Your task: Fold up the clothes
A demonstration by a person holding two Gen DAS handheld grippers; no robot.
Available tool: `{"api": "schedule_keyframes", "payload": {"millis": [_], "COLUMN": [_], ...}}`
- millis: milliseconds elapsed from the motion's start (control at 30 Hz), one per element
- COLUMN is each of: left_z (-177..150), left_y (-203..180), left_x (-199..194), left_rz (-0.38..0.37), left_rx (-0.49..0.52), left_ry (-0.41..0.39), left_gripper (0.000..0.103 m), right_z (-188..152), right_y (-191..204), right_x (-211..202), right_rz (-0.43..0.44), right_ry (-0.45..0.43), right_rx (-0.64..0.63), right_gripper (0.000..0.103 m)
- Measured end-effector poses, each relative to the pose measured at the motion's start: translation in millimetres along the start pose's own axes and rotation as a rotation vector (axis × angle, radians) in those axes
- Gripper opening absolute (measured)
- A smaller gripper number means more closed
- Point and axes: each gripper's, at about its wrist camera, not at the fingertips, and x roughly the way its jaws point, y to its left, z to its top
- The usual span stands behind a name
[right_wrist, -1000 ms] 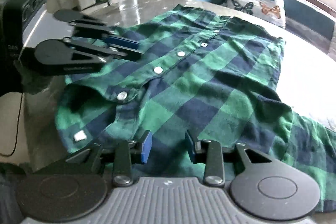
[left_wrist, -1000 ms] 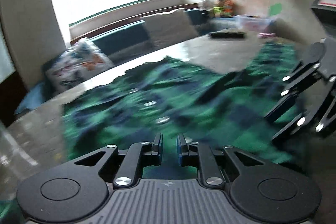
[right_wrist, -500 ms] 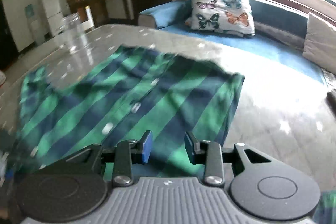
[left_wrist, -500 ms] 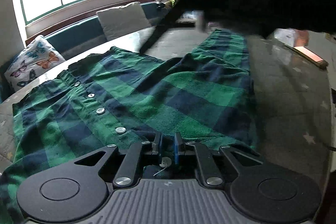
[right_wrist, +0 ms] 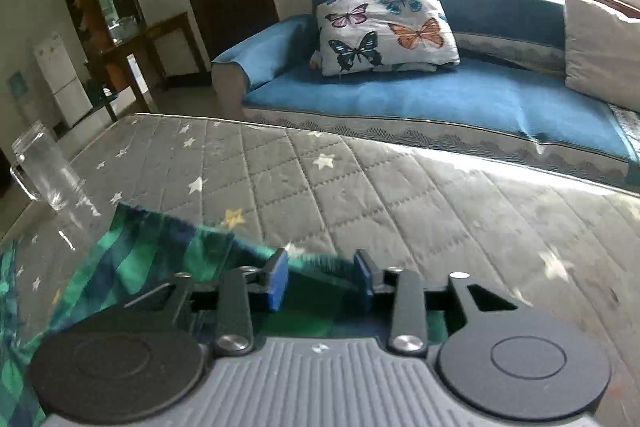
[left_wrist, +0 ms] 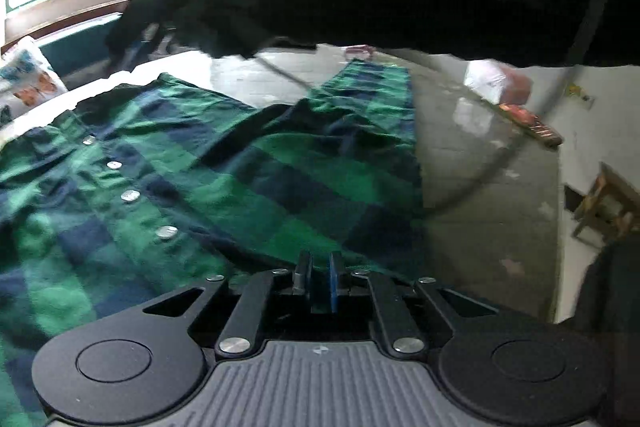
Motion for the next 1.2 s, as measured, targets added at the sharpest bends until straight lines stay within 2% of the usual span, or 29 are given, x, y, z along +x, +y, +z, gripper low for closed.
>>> {"api": "schedule_keyframes", "payload": {"millis": [133,233,300,400,567,667,867,967,1000,1100,1200], "left_z": [-1,-3,-6,-9,-7,-5,-1,-3,-5,-8,-9], "left_y": [6,9,7,3,6,5,13,20,22,24,25], "left_x": [1,0,-1,-3,-3,-6,-16,-19,-19,-21,-29], "left_rz": [-0.04,-0.082,-0.1,-0.127,-0.141,-0.122,-0.053,-0.025,-0.018,-0.008,0.015], "left_rx": [-0.033,-0.062,-0.06,-0.054,-0.07,-0.053,-0.08,-0.113,-0.125,-0.153,-0.168], "left_ry": [0.004,0.007,0.01,0.012,0.015,0.017,-0.01,-0.01,-0.006,-0.003,-0.027], "left_gripper": [0.007,0.006,0.006,0.007,0.007,0.011,0.012,0.017,0.02,0.02,0.023], "right_z": [-1,-7,-12,-17,-7,1,5,-2,-5,-5,-1], "right_y": [-1,6,13,28,40,51,91,113,120,137,144], "right_x": [27,28,20,12,7,11,39,52,57,62,65], "right_rz": [0.006,0.026,0.071,0.085,0.053,0.081,0.13,0.153,0.151,0.149,0.148], "right_ry": [0.064,0.074,0.095,0.12,0.06,0.037,0.048,0.07,0.074,0.06,0.05], "right_rx": [0.007,-0.04,-0.07,-0.172,-0.185,-0.18,-0.251,-0.304,-0.324,-0.366,-0.352], "right_gripper": [0.038,0.039,0.03,0.029,0.03,0.041,0.038,0.038,0.04,0.042,0.041]}}
